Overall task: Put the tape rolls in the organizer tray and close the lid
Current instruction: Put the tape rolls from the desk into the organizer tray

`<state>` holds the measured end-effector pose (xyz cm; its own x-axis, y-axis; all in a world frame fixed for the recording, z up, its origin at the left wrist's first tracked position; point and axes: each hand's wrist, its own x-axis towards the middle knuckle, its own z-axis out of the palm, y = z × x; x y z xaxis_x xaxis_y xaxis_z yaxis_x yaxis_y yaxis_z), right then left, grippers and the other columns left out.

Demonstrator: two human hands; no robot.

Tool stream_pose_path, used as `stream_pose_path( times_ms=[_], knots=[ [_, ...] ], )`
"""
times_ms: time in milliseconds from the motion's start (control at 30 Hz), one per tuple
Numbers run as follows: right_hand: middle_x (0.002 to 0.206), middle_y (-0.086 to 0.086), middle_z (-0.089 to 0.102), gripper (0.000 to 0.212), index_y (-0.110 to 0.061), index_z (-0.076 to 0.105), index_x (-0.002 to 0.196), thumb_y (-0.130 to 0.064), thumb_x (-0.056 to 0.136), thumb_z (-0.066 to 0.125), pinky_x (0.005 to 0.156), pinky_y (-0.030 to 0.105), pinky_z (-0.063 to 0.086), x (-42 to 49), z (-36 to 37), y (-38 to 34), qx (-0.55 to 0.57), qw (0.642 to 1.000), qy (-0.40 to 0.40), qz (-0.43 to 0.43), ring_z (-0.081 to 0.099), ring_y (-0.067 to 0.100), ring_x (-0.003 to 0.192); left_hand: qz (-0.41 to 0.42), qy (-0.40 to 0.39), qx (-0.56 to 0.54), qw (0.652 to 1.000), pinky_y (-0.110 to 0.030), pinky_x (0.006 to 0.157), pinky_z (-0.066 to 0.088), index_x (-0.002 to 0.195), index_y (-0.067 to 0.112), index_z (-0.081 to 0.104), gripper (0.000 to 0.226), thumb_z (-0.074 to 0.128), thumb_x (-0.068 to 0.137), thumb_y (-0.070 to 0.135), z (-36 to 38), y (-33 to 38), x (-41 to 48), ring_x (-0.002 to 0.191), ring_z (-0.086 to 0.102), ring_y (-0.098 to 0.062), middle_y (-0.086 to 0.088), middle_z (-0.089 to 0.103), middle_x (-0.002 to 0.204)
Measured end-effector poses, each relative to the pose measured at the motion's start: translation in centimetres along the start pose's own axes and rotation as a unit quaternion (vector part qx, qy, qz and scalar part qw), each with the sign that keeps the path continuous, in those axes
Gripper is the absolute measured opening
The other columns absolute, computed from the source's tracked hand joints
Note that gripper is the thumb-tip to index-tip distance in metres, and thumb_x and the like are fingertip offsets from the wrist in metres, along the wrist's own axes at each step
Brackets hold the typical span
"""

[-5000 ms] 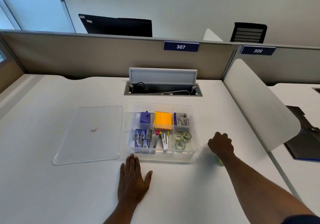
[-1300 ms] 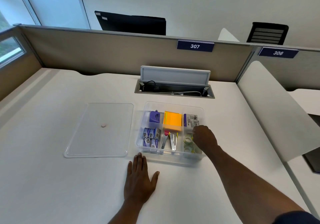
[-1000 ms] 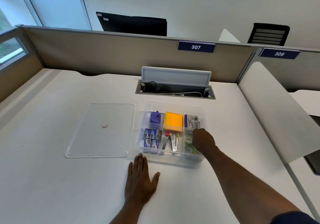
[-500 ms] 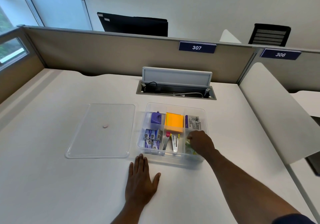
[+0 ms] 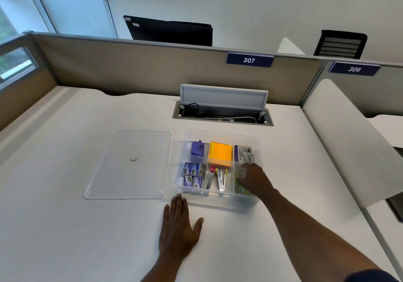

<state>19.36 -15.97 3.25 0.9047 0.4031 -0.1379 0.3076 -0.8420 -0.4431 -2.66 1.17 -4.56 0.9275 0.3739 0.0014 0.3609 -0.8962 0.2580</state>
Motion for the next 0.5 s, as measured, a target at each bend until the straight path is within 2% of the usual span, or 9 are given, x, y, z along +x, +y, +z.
stream_pose_path(
  times_ms=[233, 500],
  knots=[
    [0.115, 0.014, 0.069, 0.044, -0.003, 0.059, 0.114, -0.025, 0.08, 0.075, 0.097, 0.035, 0.051, -0.1, 1.0, -0.4, -0.028, 0.999, -0.012, -0.012, 0.067, 0.028, 0.104, 0.0, 0.002, -0.01, 1.0, -0.037, 0.116, 0.003, 0.145, 0.005, 0.029, 0.081, 0.033, 0.087, 0.062, 0.1, 0.0, 0.0, 0.145, 0.022, -0.026, -0.013, 0.028, 0.155],
    [0.118, 0.013, 0.069, 0.046, -0.003, 0.057, 0.117, -0.027, 0.082, 0.074, 0.101, 0.04, 0.052, 0.0, 1.4, -1.0, -0.02, 1.0, 0.002, -0.001, 0.068, 0.027, 0.106, -0.005, -0.003, -0.02, 1.0, -0.03, 0.115, -0.012, 0.148, 0.008, 0.021, 0.084, 0.028, 0.087, 0.065, -0.1, 0.0, 0.0, 0.147, 0.014, -0.023, -0.01, 0.019, 0.158]
  ],
)
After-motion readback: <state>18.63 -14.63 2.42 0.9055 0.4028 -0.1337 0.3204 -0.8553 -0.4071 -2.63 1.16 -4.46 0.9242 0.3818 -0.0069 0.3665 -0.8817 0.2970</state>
